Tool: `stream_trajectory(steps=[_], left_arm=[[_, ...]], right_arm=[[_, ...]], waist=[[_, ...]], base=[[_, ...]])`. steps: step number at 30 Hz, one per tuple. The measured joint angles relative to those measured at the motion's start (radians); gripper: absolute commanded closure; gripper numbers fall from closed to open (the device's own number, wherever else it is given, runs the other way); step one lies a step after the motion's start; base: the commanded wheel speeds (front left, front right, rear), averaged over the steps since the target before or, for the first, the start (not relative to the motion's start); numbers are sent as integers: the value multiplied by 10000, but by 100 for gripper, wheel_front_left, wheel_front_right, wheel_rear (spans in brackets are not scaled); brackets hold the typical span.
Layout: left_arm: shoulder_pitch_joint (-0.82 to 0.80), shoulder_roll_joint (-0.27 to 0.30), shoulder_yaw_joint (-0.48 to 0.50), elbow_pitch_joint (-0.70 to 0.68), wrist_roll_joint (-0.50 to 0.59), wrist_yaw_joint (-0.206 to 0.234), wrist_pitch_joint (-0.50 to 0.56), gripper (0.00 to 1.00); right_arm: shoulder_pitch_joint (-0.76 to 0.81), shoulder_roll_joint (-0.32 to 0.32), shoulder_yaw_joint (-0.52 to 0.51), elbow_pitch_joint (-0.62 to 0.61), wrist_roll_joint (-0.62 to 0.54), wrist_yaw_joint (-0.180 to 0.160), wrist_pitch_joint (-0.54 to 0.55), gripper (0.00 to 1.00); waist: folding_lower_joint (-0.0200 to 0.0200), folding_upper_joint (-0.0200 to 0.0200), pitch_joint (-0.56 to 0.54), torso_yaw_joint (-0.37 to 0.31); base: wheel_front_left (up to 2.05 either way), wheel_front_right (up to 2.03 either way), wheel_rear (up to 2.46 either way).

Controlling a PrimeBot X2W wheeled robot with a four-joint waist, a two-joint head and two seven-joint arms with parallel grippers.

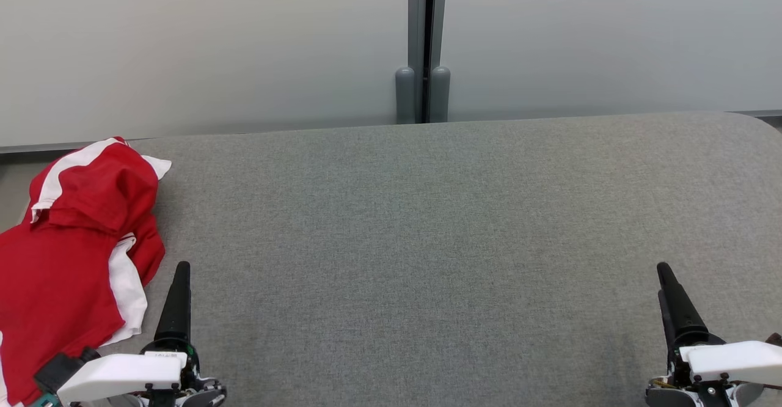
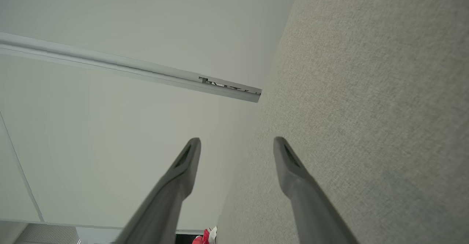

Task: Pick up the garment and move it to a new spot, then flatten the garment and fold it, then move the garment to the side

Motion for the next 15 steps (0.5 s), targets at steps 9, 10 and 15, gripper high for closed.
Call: stream_trajectory(steps=[9, 10, 15], left_arm=[[187, 21, -190, -228, 1910, 123, -366, 0], [215, 23, -209, -251, 2153, 127, -407, 0], [378, 36, -343, -270, 3400, 130, -583, 0]], right_arm=[[189, -109, 247, -420, -2349, 0, -372, 0], [209, -117, 278, -441, -2583, 0, -383, 0], [350, -242, 453, -504, -3662, 0, -587, 0]], waist=[[0, 0, -42, 32], [0, 0, -48, 36], [0, 0, -82, 58]], base=[[0, 0, 0], [0, 0, 0], [0, 0, 0]])
